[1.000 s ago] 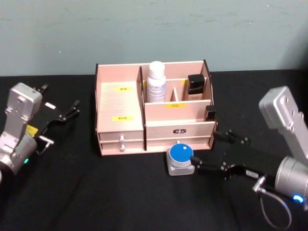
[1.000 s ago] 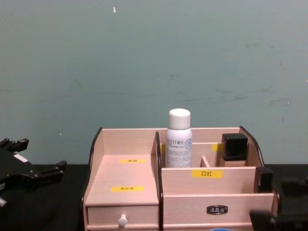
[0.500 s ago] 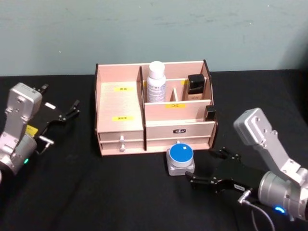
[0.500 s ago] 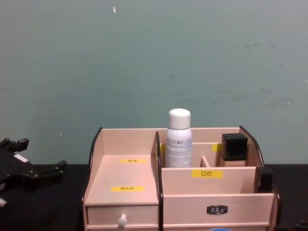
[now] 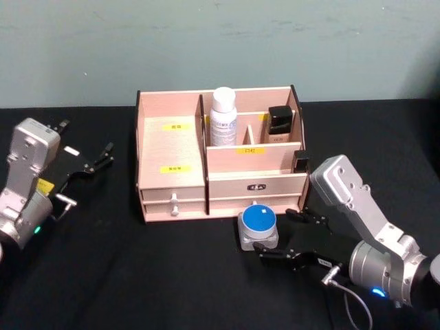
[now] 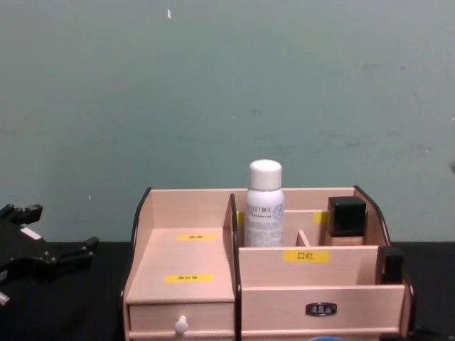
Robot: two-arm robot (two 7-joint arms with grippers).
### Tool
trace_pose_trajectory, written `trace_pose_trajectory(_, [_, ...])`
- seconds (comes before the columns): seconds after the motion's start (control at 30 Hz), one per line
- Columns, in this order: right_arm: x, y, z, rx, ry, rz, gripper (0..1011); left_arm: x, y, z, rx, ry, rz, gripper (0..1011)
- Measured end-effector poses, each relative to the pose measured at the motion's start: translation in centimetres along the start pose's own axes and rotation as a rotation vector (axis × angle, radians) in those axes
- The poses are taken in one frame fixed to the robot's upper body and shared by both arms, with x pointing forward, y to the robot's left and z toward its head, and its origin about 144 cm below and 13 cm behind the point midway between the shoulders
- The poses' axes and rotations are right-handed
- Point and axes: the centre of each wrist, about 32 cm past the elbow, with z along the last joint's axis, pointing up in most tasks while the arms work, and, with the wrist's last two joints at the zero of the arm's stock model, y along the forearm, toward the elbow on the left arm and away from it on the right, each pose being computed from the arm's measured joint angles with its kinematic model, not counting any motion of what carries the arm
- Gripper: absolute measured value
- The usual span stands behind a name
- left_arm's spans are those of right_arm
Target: Pick up the facial cleanser and watermelon frost from the table and place them into the tiered storage box.
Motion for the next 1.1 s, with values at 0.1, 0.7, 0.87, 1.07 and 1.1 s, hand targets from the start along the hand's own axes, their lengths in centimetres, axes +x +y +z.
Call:
trace_pose_trajectory(0.1, [0.0, 0.5, 0.1, 0.004, -0.003, 0.002, 1000, 0.0, 0.0, 0.0, 0.0, 0.0, 0.0, 1001])
trace_pose_trajectory(0.7, [0.3, 2.1, 0.0, 0.007, -0.01, -0.005, 1000, 0.0, 0.0, 0.0, 0.0, 0.0, 0.0, 1001])
trace_pose_trajectory(0.87, [0.4, 2.5, 0.0, 0.01, -0.011, -0.005, 1000, 0.0, 0.0, 0.0, 0.0, 0.0, 0.0, 1001])
trace_pose_trajectory(1.07, [0.6, 3.0, 0.0, 0.011, -0.013, -0.007, 1000, 0.0, 0.0, 0.0, 0.0, 0.0, 0.0, 1001])
trace_pose_trajectory(1.1, [0.6, 3.2, 0.0, 0.011, -0.013, -0.008, 1000, 0.0, 0.0, 0.0, 0.0, 0.0, 0.0, 1001])
